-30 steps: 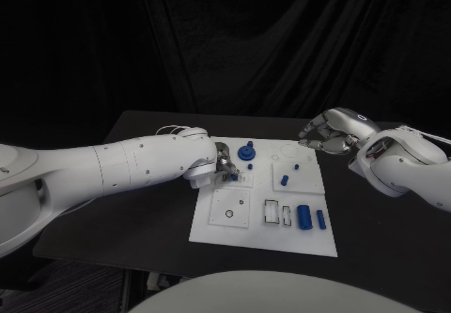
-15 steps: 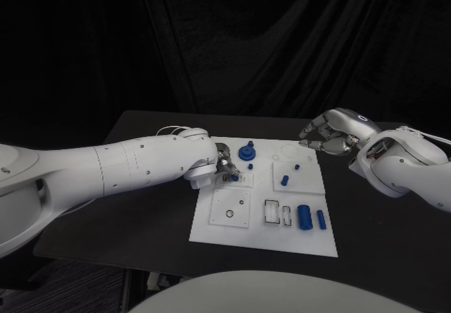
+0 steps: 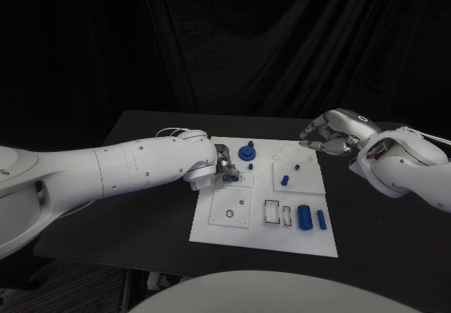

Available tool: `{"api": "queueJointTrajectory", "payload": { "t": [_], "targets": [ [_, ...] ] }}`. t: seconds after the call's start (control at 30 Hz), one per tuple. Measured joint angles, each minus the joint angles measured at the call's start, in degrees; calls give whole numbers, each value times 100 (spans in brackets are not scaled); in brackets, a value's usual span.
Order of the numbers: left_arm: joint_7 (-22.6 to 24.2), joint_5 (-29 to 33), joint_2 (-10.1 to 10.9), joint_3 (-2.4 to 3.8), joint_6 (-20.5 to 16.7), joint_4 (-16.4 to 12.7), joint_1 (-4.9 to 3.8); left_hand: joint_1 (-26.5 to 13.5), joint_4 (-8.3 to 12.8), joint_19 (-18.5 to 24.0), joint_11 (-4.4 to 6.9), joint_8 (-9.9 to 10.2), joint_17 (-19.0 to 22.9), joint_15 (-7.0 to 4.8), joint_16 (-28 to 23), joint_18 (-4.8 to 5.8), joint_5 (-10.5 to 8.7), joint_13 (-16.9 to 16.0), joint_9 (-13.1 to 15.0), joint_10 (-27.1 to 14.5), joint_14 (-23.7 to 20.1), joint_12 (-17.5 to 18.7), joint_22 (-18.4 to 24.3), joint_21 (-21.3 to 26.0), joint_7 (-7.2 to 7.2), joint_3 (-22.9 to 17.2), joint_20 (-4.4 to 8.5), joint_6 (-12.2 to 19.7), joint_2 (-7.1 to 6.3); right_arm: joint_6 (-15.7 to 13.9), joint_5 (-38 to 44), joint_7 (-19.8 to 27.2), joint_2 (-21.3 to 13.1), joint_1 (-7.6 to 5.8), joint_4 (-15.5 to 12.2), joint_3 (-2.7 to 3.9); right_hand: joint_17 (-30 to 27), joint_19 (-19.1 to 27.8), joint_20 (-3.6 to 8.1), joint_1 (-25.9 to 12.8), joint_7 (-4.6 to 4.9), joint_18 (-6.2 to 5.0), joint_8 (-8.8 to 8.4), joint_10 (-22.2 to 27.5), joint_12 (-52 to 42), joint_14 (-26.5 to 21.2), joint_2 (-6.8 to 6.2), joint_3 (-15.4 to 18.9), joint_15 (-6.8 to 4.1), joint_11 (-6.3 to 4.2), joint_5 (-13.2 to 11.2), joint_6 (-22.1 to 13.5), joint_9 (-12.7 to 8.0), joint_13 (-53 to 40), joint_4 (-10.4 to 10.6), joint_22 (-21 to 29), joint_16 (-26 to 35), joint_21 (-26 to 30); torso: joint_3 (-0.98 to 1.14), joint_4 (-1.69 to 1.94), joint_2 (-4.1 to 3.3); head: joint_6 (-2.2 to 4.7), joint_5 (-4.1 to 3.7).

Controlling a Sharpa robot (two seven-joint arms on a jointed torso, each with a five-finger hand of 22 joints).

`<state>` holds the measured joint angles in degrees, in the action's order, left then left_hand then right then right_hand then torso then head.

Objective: Assemble the parts on the task board

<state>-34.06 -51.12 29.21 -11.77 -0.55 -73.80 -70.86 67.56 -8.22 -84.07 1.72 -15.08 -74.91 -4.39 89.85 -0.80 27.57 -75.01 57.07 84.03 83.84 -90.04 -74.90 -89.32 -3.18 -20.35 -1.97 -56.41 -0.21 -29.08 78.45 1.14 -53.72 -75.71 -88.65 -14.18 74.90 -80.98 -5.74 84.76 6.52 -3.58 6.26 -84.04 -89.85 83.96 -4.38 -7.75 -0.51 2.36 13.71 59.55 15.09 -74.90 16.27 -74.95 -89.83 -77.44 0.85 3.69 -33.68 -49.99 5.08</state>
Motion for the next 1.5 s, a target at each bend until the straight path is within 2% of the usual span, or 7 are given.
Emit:
{"api": "queueJointTrajectory", "payload": {
  "t": [0.17,0.2,0.37,0.53,0.8,1.23,1.5],
  "targets": [
    [11,0,5,1,-15,-2,6,-14,-10,0,0,0,0,0,0,0,-37,0,6,0,0,0,0,26,0,-10,0,0,15,3,0,-2,7,3,7,0,0,0,0,0,0,0,0,0,0,0,0,0,0,0,0,0,0,0,0,0,0,0,-1,1,1,0,10],
    [12,-1,5,1,-15,-2,7,-39,-30,0,0,0,0,0,0,0,-149,0,23,0,0,0,0,37,0,-30,0,0,40,4,0,-2,7,4,7,0,0,0,0,0,0,0,0,0,0,0,0,0,0,0,0,0,0,0,0,0,0,0,-1,1,1,0,10],
    [12,-10,1,2,-17,9,23,-369,-211,0,0,103,0,0,0,0,-1306,0,79,0,0,0,0,52,93,85,0,-91,102,8,0,-4,10,6,7,0,0,0,0,0,0,0,0,0,0,0,0,0,0,0,0,0,-2,0,0,0,0,0,-1,1,2,0,13],
    [9,-17,-1,0,-11,16,47,-696,-536,0,-51,221,0,31,0,0,-1731,0,10,10,31,0,0,70,39,410,-42,-43,51,14,0,-8,10,8,7,0,0,0,0,0,0,0,0,0,0,0,0,0,0,0,0,0,-5,0,0,0,0,0,0,-1,1,0,14],
    [10,-18,0,15,54,33,48,-883,-769,20,-71,379,0,52,0,0,-1933,0,-75,-11,10,0,0,111,-10,824,-62,-73,91,29,0,-20,5,9,7,0,0,0,0,18,0,0,-23,0,0,0,18,0,0,0,0,0,-5,0,0,0,0,0,2,-2,0,0,9],
    [39,-15,63,20,81,6,52,-1226,-831,0,-71,422,0,52,0,1,-2196,0,90,-11,10,0,0,111,-1,1338,-82,-164,267,48,0,-42,-11,9,0,0,0,0,0,23,0,0,-23,0,0,0,23,0,0,0,27,0,-4,0,0,0,0,0,2,-5,-2,0,12],
    [38,-188,332,-14,-73,-332,89,-1152,-832,1,-19,-43,0,15,0,0,-2100,0,727,1,17,0,0,98,102,1647,-38,-307,341,50,0,-47,-33,10,-6,0,0,0,0,23,0,0,-23,0,0,0,23,0,0,0,48,0,-4,0,0,0,0,0,2,-4,-1,0,21]
  ]
}}
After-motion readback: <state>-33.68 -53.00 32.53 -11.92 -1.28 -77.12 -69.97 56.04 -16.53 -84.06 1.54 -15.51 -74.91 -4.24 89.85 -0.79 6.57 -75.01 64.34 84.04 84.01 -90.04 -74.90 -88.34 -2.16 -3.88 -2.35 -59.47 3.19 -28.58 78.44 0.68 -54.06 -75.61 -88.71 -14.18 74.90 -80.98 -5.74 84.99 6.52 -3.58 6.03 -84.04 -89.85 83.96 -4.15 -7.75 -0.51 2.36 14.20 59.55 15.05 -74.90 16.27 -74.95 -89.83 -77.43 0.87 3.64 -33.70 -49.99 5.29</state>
